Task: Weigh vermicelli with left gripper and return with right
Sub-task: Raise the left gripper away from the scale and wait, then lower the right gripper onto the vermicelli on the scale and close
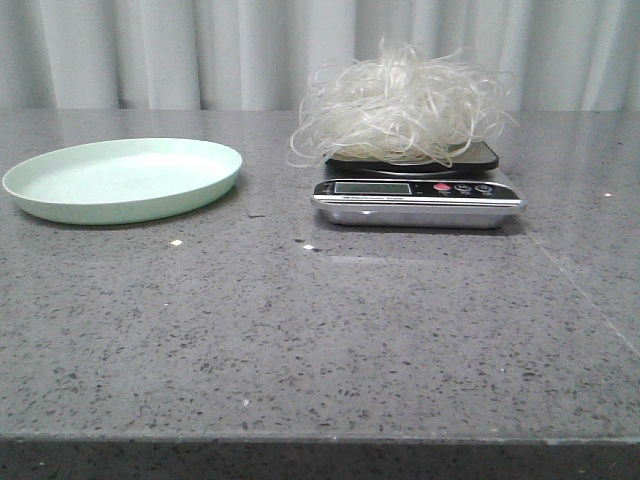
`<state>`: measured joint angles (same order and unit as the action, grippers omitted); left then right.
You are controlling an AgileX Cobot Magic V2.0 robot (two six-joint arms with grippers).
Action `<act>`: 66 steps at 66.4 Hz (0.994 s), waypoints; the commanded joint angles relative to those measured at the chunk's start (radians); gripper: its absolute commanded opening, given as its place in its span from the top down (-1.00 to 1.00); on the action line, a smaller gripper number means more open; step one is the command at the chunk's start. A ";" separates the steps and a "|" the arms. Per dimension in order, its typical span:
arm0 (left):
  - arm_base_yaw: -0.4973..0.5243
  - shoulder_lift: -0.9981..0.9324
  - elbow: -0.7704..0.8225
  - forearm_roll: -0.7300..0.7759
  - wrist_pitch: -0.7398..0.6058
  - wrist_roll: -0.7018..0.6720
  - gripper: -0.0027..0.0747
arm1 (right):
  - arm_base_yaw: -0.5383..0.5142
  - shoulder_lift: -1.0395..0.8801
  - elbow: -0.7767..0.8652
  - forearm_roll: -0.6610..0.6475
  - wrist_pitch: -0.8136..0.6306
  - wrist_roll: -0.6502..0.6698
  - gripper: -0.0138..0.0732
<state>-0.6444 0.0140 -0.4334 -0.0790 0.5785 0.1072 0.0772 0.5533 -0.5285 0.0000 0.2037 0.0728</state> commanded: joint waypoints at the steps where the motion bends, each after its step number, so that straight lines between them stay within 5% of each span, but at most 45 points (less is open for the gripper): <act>1: 0.004 0.013 -0.024 -0.009 -0.072 -0.009 0.60 | -0.002 0.036 -0.038 -0.009 -0.074 -0.001 0.29; 8: 0.004 0.013 -0.021 -0.009 -0.072 -0.009 0.60 | 0.018 0.075 -0.063 -0.009 -0.070 -0.001 0.18; 23: 0.004 0.013 -0.013 -0.009 -0.075 -0.009 0.60 | 0.141 0.209 -0.210 -0.010 0.000 -0.001 -0.73; 45: 0.004 0.013 -0.013 -0.009 -0.075 -0.009 0.60 | 0.382 0.568 -0.568 -0.041 0.153 -0.002 -0.72; 66: 0.004 0.013 -0.013 -0.009 -0.075 -0.009 0.60 | 0.394 0.913 -0.944 -0.041 0.429 -0.001 -0.72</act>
<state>-0.6444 0.0140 -0.4226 -0.0790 0.5793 0.1072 0.4713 1.4092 -1.3444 -0.0265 0.6018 0.0728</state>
